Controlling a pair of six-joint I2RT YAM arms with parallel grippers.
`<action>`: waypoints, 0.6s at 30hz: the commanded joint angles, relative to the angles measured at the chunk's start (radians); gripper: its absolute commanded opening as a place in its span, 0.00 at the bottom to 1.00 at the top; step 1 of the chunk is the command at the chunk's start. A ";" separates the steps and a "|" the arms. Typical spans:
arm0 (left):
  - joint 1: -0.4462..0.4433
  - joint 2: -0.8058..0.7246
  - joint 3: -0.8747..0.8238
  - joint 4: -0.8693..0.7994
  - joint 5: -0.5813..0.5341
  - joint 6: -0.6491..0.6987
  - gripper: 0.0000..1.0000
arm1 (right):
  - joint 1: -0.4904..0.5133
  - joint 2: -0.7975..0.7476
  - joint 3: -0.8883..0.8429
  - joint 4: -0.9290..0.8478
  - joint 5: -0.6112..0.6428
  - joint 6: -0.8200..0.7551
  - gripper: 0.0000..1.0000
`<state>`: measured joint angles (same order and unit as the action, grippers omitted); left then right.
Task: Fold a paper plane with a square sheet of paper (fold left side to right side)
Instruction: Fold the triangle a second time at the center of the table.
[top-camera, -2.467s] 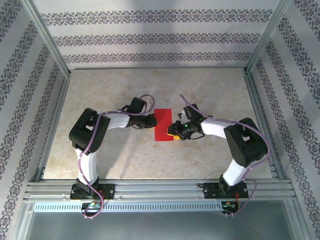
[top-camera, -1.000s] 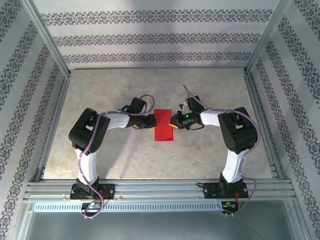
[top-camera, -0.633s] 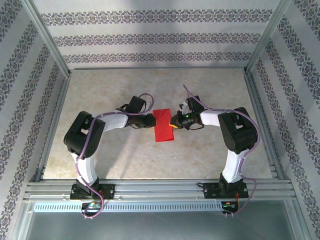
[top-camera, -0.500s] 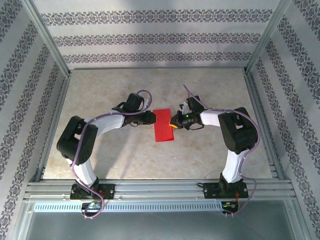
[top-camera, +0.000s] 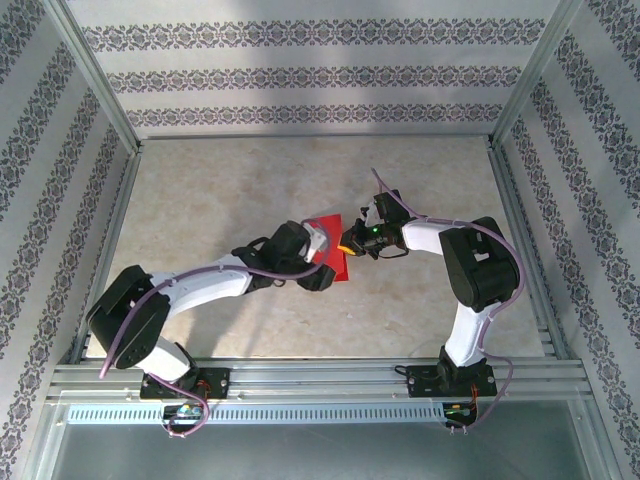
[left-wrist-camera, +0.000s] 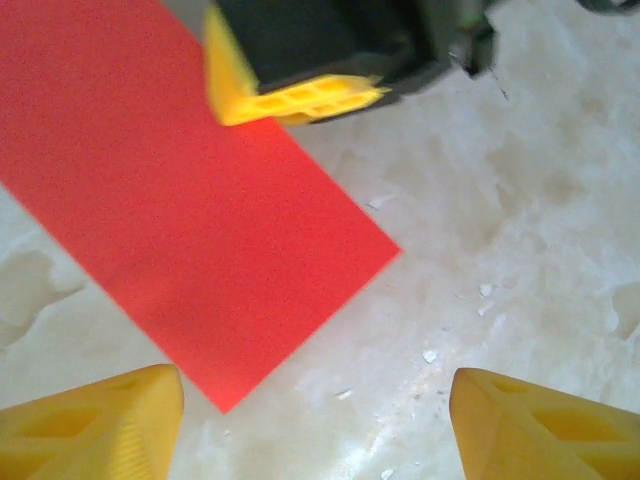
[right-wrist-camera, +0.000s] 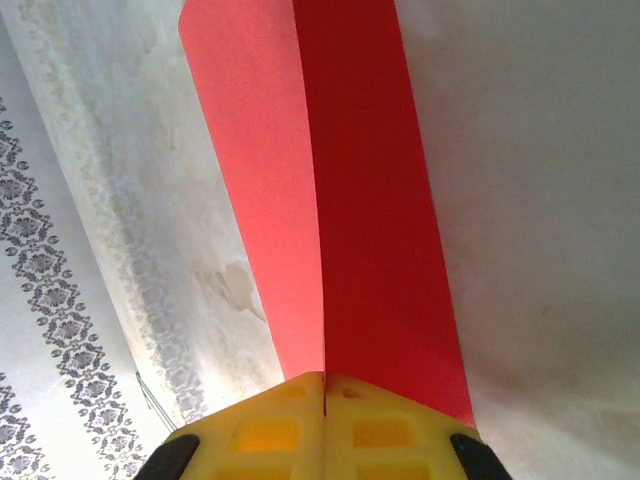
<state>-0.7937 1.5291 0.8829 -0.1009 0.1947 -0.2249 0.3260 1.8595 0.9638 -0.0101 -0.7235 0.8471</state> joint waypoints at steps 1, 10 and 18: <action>-0.075 0.016 0.032 -0.009 -0.146 0.090 0.77 | 0.016 -0.020 -0.010 -0.004 0.010 0.017 0.00; -0.191 0.208 0.193 -0.101 -0.362 0.183 0.84 | 0.024 -0.019 -0.008 -0.005 0.010 0.021 0.00; -0.203 0.327 0.294 -0.168 -0.507 0.197 0.83 | 0.028 -0.019 -0.008 -0.005 0.009 0.020 0.00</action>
<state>-0.9848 1.8366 1.1397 -0.1978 -0.2211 -0.0578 0.3386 1.8595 0.9638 -0.0101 -0.7227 0.8619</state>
